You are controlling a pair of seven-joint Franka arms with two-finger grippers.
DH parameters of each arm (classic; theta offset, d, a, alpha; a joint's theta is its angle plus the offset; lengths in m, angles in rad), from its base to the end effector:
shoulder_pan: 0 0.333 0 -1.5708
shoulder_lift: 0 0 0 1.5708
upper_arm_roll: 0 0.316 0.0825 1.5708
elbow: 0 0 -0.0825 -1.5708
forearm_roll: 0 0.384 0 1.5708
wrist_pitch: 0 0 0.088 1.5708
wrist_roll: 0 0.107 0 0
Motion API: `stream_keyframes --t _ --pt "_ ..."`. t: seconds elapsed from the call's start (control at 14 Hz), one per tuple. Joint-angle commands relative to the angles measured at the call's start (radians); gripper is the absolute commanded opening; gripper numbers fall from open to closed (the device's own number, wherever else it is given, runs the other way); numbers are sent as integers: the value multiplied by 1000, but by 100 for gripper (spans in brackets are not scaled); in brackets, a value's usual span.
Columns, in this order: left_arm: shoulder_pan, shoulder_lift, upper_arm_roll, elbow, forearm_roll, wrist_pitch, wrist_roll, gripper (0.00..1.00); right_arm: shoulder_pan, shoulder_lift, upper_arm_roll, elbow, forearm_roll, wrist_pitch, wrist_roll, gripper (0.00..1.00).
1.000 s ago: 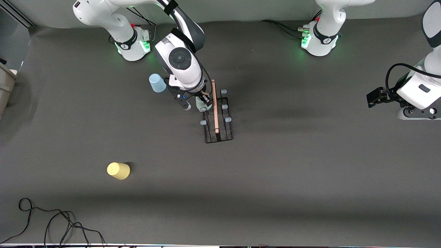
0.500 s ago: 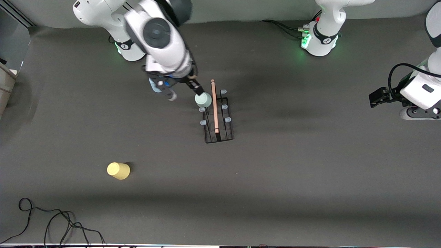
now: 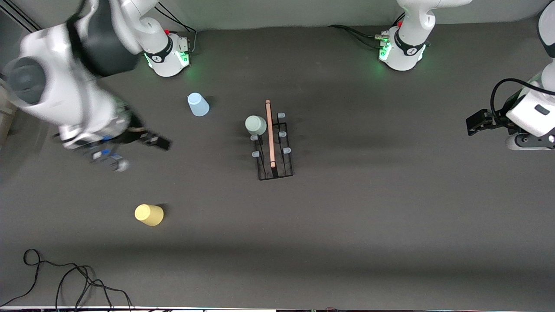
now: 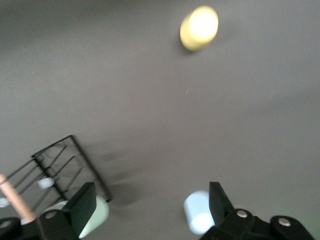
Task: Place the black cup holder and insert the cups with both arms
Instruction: 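Move the right gripper to the yellow cup, then grasp the yellow cup with the right gripper and lift it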
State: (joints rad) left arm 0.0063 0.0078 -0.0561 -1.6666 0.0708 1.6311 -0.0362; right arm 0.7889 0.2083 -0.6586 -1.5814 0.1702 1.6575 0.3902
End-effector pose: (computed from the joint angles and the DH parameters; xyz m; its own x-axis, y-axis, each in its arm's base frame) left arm 0.5584 -0.0205 0.5802 0.9990 -0.0179 -0.0409 -0.0208 -0.9972 -0.0715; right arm 0.5925 0.1262 0.5282 0.9573 -0.2723 -0.0969 -0.2739 -0.9617 -0.0041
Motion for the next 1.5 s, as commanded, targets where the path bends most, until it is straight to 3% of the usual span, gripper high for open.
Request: stream_keyframes --t 0.0,0.29,0.5,0.86,1.21,1.29,1.36,1.43 --pt "-3 -8 -2 18 15 -43 -4 99 -72 130 -47 90 12 83 -398 100" --pt "-2 -6 -1 15 9 -40 2 99 -172 255 -39 87 46 295 -605 100" --pt "0 0 2 10 10 -37 -16 99 -201 377 -38 84 211 343 -712 100" --pt "46 6 2 8 14 -31 7 99 -217 548 -32 58 365 479 -749 100" --pt "46 12 2 10 -32 -11 -4 99 -224 638 -13 32 451 547 -757 100" --pt "46 11 2 10 -54 -4 -16 99 -224 637 -15 32 457 542 -755 85" --pt "44 11 2 10 -52 -13 -17 99 -226 634 -15 32 457 538 -757 46" --pt "44 11 2 10 -51 -17 -16 99 -224 628 -16 32 457 535 -755 19"
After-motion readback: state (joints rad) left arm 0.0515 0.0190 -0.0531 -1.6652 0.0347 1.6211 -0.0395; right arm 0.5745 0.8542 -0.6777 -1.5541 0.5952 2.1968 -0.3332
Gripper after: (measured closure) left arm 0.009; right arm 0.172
